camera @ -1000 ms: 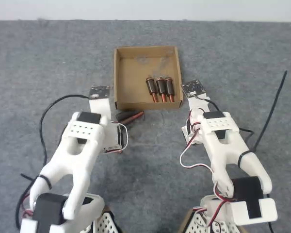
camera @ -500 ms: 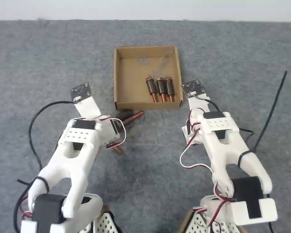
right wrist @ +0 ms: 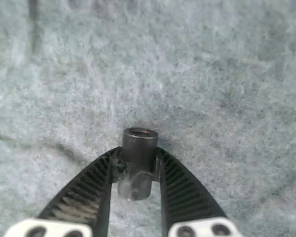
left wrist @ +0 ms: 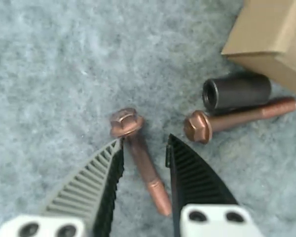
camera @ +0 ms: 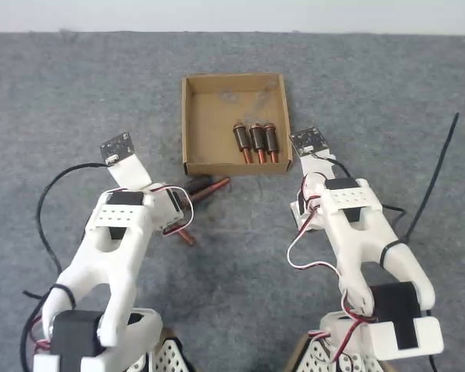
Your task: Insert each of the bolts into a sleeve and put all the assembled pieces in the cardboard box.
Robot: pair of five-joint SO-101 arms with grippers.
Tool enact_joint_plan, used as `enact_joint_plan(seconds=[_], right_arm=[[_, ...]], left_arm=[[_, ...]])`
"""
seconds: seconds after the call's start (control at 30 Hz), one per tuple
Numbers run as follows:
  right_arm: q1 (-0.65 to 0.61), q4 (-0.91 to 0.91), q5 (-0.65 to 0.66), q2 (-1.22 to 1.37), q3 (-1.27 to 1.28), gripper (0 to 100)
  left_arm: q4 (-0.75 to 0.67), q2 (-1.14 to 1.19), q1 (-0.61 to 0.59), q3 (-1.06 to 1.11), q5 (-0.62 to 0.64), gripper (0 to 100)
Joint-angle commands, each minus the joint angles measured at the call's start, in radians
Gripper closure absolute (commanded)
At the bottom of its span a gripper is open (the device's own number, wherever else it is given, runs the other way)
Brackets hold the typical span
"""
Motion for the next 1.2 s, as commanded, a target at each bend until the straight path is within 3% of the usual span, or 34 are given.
enact_joint_plan(seconds=[0.0,0.3,0.53,0.7,0.93,1.17], right_arm=[[-0.002,-0.008,0.015,-0.053,-0.005,99.1],[-0.002,-0.012,0.014,-0.053,-0.005,99.1],[-0.002,-0.012,0.014,-0.053,-0.005,99.1],[-0.002,-0.012,0.014,-0.053,-0.005,99.1],[-0.002,-0.01,0.014,-0.053,-0.005,99.1],[-0.002,-0.007,0.014,-0.053,-0.005,99.1]], left_arm=[[-0.021,-0.043,-0.008,-0.004,0.009,87],[0.081,0.175,-0.002,-0.16,0.009,87],[0.057,0.232,-0.008,-0.194,0.011,87],[0.034,0.238,-0.008,-0.196,0.011,100],[0.034,0.235,-0.008,-0.196,-0.005,99],[0.051,0.16,-0.002,-0.225,-0.331,99]])
